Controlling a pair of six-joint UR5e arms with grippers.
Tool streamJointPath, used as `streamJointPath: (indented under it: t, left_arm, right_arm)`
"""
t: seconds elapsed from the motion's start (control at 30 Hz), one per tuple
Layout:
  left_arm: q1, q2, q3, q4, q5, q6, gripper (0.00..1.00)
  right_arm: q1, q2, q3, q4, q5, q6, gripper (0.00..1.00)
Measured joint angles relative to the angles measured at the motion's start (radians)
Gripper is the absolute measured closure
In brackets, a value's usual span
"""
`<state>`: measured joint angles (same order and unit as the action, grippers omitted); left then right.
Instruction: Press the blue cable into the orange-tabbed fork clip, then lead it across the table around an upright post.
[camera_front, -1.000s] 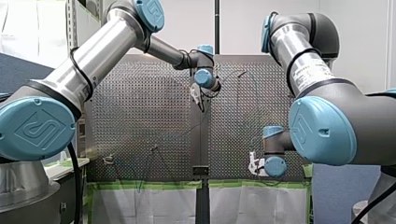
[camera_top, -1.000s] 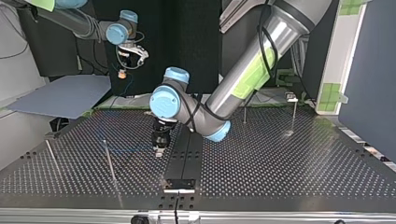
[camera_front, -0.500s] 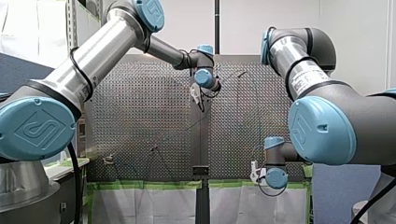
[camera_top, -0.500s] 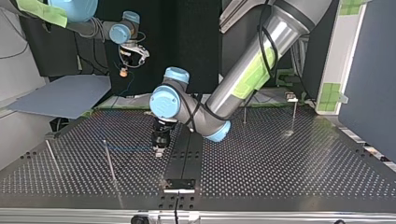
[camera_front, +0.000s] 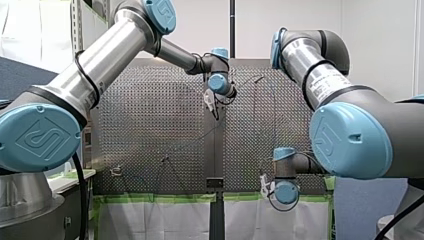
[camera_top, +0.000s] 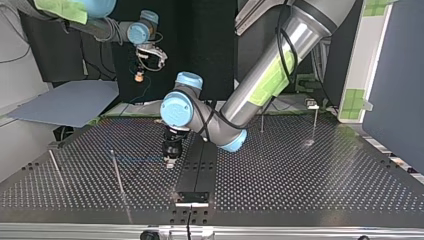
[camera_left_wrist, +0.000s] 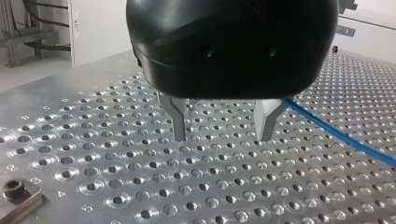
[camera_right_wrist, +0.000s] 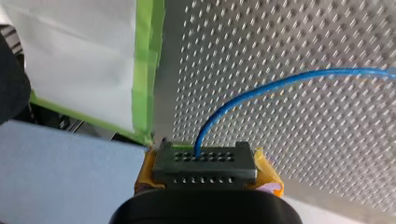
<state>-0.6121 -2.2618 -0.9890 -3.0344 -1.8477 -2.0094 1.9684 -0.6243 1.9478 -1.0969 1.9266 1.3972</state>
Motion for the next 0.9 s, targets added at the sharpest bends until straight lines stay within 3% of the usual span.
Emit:
streamJointPath:
  t: [0.07, 0.17, 0.3, 0.5, 0.7, 0.9]
  left_arm:
    - [0.000, 0.000, 0.000, 0.000, 0.000, 0.000, 0.28]
    - [0.000, 0.000, 0.000, 0.000, 0.000, 0.000, 0.28]
    - [0.000, 0.000, 0.000, 0.000, 0.000, 0.000, 0.28]
    - [0.000, 0.000, 0.000, 0.000, 0.000, 0.000, 0.28]
    - [0.000, 0.000, 0.000, -0.002, 0.000, 0.002, 0.28]
    - [0.000, 0.000, 0.000, -0.007, 0.000, 0.003, 0.28]
  right_arm:
    - [0.018, 0.000, 0.000, 0.000, 0.002, -0.004, 1.00]
    - [0.028, 0.000, 0.002, -0.001, 0.004, -0.005, 1.00]
    - [0.027, 0.002, 0.006, -0.001, 0.009, 0.003, 1.00]
    - [0.015, 0.030, 0.007, -0.011, 0.022, 0.031, 1.00]
    - [-0.031, 0.085, -0.019, -0.035, 0.018, 0.084, 1.00]
    - [-0.088, 0.142, -0.064, 0.002, -0.004, 0.142, 1.00]
